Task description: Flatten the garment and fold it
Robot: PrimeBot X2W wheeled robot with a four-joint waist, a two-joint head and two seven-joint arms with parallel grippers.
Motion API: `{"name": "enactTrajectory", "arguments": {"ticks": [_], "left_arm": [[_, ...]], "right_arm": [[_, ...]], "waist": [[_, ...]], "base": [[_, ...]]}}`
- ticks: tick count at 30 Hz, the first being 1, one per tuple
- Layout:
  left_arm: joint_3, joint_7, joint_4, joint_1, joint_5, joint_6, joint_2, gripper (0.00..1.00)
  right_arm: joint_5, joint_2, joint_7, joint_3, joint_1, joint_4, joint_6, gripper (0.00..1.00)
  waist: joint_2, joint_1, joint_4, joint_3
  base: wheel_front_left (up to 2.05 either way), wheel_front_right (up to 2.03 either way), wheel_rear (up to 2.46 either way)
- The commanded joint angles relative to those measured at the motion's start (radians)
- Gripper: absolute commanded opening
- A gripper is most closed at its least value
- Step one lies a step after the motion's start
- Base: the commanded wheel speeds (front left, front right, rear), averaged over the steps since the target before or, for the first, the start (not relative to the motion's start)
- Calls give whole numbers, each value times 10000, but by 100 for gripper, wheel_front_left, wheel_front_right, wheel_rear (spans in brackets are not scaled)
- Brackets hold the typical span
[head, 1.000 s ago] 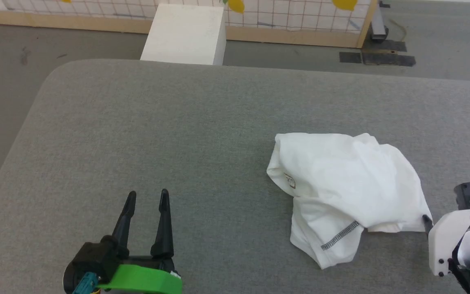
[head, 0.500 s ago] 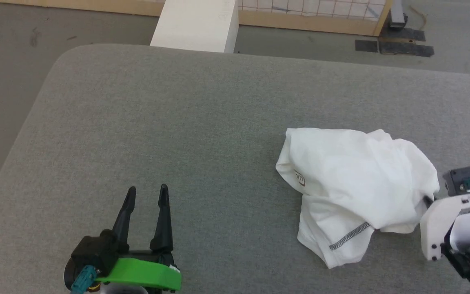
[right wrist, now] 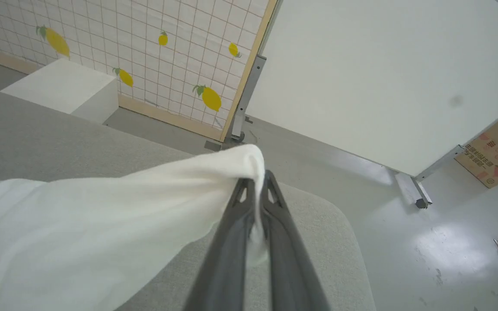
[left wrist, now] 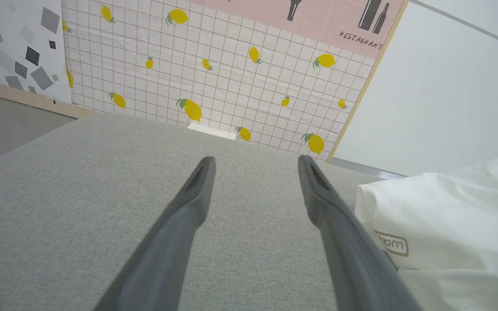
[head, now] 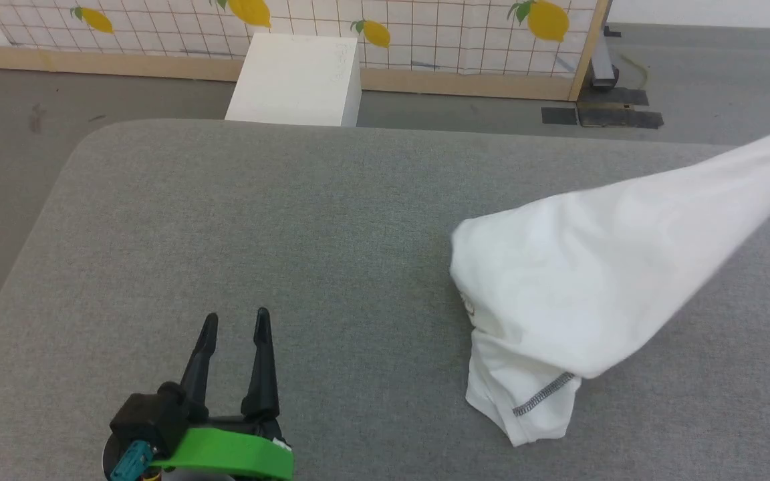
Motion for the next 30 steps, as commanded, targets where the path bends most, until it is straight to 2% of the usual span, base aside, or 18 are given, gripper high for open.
{"name": "enactTrajectory", "arguments": {"ticks": [1,6,9,13,18,20,21,22,24,30], "left_arm": [[16,-38,-25,137,11,57,-33,100],[100,-38,-90,246,90,66,-33,100],[148,-38,-83,280,149,35,-33,100],[124,-38,-44,250,162,-3,-33,100],[29,-38,79,96,230,-87,-33,100],[17,-38,122,31,267,-123,-33,100],[22,-38,142,3,270,-127,-33,100],[28,-38,158,-16,269,-127,-33,100],[38,-38,188,-17,267,-115,-33,100],[-31,-38,304,132,143,-89,-33,100]], "right_arm": [[-41,-176,81,-540,58,-91,-17,0],[-451,-436,229,-2706,1514,-348,-17,0],[-590,-99,234,-3761,2911,-431,-17,0],[-537,624,8,-4404,4249,-88,-17,0],[-528,1238,-382,-4391,4741,622,-17,0],[-585,1311,-598,-4312,4714,849,-17,39],[-606,1311,-716,-4253,4667,929,-17,76],[-612,1303,-825,-4206,4584,971,-17,100],[-564,1240,-979,-4053,4410,943,-17,100],[-91,738,-1230,-3129,3490,-379,-17,100]], "waist": [[0,0,75,13],[0,0,265,203],[0,0,300,345],[0,0,270,468],[0,0,153,518],[0,0,107,529],[0,0,77,526],[0,0,45,516],[0,0,-15,471],[0,0,-136,153]], "base": [[0,0,0],[0,0,0],[0,0,0],[0,0,0],[0,0,0],[0,0,0],[0,0,0],[0,0,0],[0,0,0],[0,0,0]]}}
